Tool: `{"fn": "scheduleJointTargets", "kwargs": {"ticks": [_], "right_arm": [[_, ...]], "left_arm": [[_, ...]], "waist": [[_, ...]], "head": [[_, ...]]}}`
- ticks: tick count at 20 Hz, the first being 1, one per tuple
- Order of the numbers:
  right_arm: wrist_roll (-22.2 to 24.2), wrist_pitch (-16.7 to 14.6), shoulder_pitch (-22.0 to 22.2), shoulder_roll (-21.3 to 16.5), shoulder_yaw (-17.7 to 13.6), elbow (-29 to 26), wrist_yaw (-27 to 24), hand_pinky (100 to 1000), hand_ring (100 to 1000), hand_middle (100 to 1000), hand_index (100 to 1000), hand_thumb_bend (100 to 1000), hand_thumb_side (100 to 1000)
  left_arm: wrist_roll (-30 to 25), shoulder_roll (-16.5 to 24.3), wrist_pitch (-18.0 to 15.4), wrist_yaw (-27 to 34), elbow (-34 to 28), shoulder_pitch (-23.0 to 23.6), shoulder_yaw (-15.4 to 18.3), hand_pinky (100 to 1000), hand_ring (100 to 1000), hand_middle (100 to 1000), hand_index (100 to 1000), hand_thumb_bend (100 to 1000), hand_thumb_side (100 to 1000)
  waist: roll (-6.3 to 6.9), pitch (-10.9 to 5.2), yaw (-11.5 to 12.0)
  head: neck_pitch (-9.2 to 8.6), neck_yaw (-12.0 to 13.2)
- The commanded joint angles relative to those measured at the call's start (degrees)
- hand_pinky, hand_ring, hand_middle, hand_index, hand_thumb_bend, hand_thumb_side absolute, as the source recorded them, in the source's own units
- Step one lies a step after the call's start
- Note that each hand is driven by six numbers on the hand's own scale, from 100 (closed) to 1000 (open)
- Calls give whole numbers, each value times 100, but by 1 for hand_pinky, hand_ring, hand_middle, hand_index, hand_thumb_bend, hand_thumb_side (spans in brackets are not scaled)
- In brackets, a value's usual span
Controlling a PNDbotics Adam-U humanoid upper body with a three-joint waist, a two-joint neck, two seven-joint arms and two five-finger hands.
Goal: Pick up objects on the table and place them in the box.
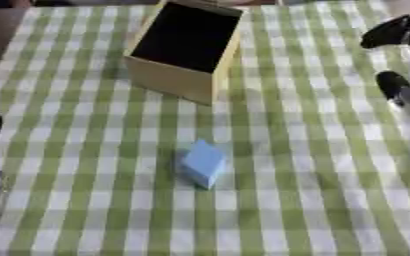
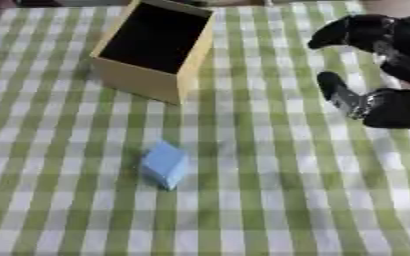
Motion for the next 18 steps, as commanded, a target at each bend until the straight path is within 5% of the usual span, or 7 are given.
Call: {"fn": "scheduleJointTargets", "kwargs": {"ticks": [1,9,18], "right_arm": [[302,-8,-313,13,158,-83,150,868,908,867,906,172,833],[1269,158,-883,331,538,-83,85,876,927,880,934,261,684],[2263,419,-1344,710,856,-83,56,873,934,885,934,278,626]], "left_arm": [[-18,98,-12,8,-105,-71,-15,666,690,656,721,300,588],[-48,103,-8,28,-105,-95,-34,667,690,655,721,295,590],[-70,108,-9,41,-105,-122,-44,667,689,654,720,292,591]], "waist": [[-21,-108,17],[-56,-88,66],[-68,-49,126]], "head": [[19,-42],[-17,-98],[-55,-187]]}}
